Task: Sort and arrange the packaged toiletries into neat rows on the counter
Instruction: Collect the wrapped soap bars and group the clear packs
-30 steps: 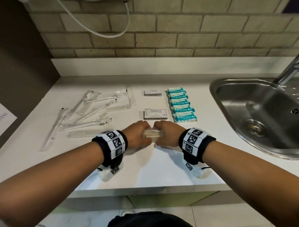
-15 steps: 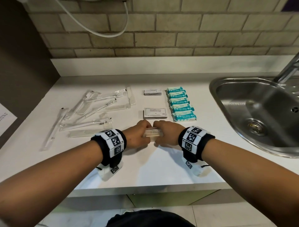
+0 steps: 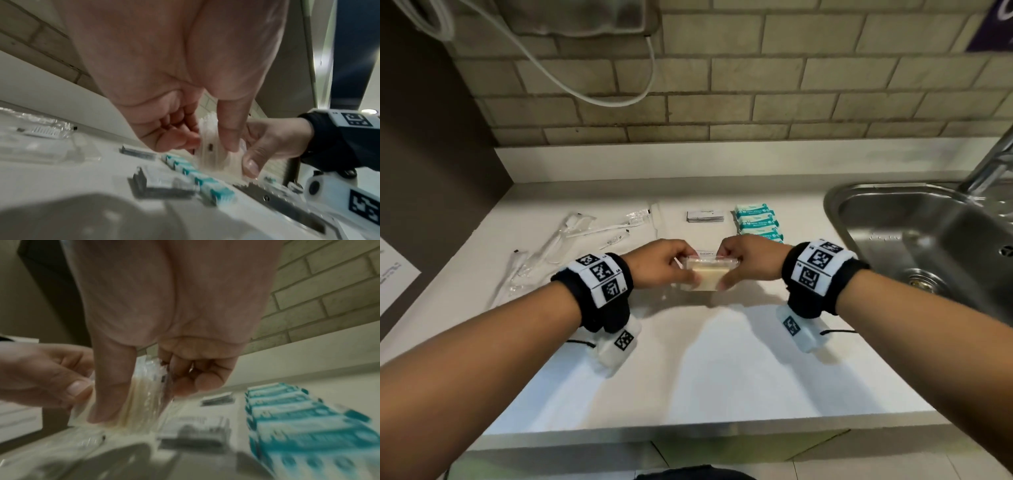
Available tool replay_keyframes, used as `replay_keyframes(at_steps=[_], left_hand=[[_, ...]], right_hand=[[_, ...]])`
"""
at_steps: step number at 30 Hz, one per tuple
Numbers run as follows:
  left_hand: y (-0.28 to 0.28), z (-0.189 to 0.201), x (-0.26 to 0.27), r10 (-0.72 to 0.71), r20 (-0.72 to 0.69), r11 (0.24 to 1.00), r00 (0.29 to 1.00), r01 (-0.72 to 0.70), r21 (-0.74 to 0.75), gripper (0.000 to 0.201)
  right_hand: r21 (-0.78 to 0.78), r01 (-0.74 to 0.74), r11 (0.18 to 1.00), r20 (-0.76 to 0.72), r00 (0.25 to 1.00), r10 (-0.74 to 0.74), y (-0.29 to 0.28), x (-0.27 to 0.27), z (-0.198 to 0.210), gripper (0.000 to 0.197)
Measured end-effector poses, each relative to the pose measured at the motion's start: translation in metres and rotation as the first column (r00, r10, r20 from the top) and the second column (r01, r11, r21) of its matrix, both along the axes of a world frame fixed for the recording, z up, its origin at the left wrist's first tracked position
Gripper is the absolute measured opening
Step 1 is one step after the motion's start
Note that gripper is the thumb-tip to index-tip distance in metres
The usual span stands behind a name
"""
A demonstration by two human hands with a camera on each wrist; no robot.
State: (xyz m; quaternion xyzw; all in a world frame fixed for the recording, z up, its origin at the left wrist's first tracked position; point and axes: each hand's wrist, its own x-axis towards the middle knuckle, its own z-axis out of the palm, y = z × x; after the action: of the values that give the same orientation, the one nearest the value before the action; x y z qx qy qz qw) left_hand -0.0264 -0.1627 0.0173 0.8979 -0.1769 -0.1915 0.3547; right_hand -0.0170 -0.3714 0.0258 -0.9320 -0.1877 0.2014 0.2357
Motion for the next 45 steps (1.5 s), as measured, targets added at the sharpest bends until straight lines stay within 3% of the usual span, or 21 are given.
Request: replay_keyframes(at_steps=[9, 14, 19, 22, 25, 27, 32, 39, 45], left_hand=[[0.003, 0.026, 0.068, 0.097, -0.114, 0.974, 0.989, -0.118, -0.195, 0.027], [0.0, 0.013, 0.105, 0.164, -0.189, 0.967, 0.968, -0.196, -0.165, 0.02], [-0.009, -0.009, 0.131, 0.25, -0.233, 0.962, 0.94, -0.268, -0.046, 0.042], [-0.015, -0.025, 0.141, 0.301, -0.282, 0.947, 0.911, -0.32, -0.026, 0.044], [-0.019, -0.037, 0.148, 0.303, -0.307, 0.948, 0.902, -0.319, -0.002, 0.057], [-0.021, -0.043, 0.151, 0.317, -0.312, 0.942, 0.896, -0.334, -0.002, 0.057], [-0.025, -0.05, 0.157, 0.334, -0.293, 0.941, 0.896, -0.334, 0.049, 0.051], [-0.028, -0.049, 0.16, 0.32, -0.245, 0.947, 0.915, -0.297, 0.125, 0.044], [-0.026, -0.038, 0.159, 0.226, -0.073, 0.906, 0.971, -0.182, 0.383, 0.056]], right_hand=[[0.157, 0.123, 0.98, -0.155, 0.983, -0.099, 0.004, 0.073, 0.032, 0.032], [0.104, 0.183, 0.978, -0.233, 0.96, -0.155, 0.007, 0.113, 0.017, 0.039], [0.025, 0.269, 0.963, -0.299, 0.921, -0.249, 0.01, 0.137, -0.001, 0.054], [-0.036, 0.266, 0.963, -0.312, 0.913, -0.264, 0.01, 0.147, -0.013, 0.056], [-0.066, 0.26, 0.963, -0.332, 0.904, -0.267, 0.011, 0.155, -0.024, 0.05], [-0.091, 0.249, 0.964, -0.346, 0.9, -0.264, 0.012, 0.157, -0.029, 0.03], [-0.153, 0.234, 0.96, -0.299, 0.915, -0.271, 0.016, 0.16, -0.033, 0.022], [-0.205, 0.213, 0.955, -0.261, 0.929, -0.263, 0.022, 0.158, -0.03, 0.026], [-0.346, 0.202, 0.916, -0.063, 0.969, -0.238, 0.028, 0.151, -0.017, 0.029]])
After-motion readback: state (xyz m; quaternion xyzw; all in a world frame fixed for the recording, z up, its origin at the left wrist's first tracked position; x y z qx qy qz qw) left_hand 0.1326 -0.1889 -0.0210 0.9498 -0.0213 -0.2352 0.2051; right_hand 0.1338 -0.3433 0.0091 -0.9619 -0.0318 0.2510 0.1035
